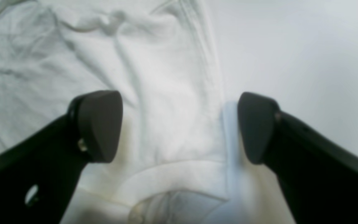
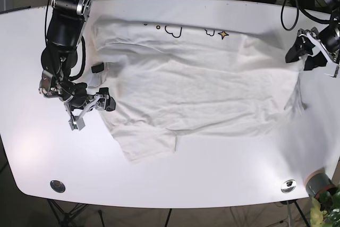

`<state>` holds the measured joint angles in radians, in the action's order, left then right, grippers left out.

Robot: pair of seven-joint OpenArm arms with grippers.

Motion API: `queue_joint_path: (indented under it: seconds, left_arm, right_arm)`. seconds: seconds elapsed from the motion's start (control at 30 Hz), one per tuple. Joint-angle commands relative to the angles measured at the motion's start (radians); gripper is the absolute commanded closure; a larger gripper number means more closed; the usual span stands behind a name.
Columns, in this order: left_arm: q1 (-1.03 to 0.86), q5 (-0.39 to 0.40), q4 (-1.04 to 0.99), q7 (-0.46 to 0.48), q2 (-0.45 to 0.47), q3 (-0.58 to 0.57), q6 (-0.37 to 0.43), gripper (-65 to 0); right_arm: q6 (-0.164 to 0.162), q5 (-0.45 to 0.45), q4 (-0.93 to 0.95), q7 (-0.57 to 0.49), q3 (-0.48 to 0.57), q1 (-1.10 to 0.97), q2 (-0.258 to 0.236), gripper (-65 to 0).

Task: Fold the T-shirt properly
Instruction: 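Release the T-shirt with both grippers and move them apart, then move the left gripper along the shirt's side edge toward the hem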

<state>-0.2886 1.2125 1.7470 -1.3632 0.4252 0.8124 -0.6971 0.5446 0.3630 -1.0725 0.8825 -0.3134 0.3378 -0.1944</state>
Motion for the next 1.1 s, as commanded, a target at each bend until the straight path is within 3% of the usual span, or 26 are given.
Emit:
queue_joint_path:
  seconds: [0.0,0.17,0.37,0.47,0.63,0.7,0.8,0.9,1.07]
  left_arm:
    - [-0.001,0.020,-0.054,0.011,0.027,0.012,-0.001,-37.9]
    - [0.001,-0.012,-0.114,0.011,0.039,-0.046,-0.001,-37.9]
    - [-0.007,-0.026,-0.006,0.011,0.060,-0.101,-0.001,-37.9]
    - [-0.007,-0.076,0.057,0.011,0.060,-0.115,-0.001,-37.8]
    - [0.002,-0.293,0.153,0.020,0.054,-0.109,-0.001,-37.8]
    - [0.016,-0.422,0.190,0.061,0.051,-0.132,-0.001,-37.6]
    - [0.018,-0.549,0.238,0.090,0.051,-0.167,-0.001,-37.6]
    - [0.016,-0.515,0.232,0.092,0.051,-0.167,-0.001,-37.6]
    - [0.021,-0.297,0.070,-0.011,0.050,-0.127,-0.001,-37.6]
  right_arm:
    - [-0.001,-0.008,-0.012,0.013,-0.002,0.007,-0.004,-55.3]
    - [-0.001,-0.008,-0.016,0.013,-0.002,0.005,-0.003,-55.3]
    - [-0.001,-0.008,-0.016,0.013,-0.002,0.004,-0.003,-55.3]
    - [-0.001,-0.008,-0.016,0.013,-0.002,0.004,-0.003,-55.3]
    - [-0.001,-0.008,-0.021,0.013,-0.002,0.004,0.000,-55.3]
    - [-0.001,-0.008,-0.028,0.014,-0.002,0.004,0.003,-55.3]
    - [-0.001,-0.008,-0.041,0.014,-0.002,0.004,0.003,-55.3]
    - [-0.001,-0.008,-0.044,0.014,-0.002,0.002,0.000,-55.3]
    - [-0.001,-0.008,-0.044,0.014,-0.002,0.002,0.002,-55.3]
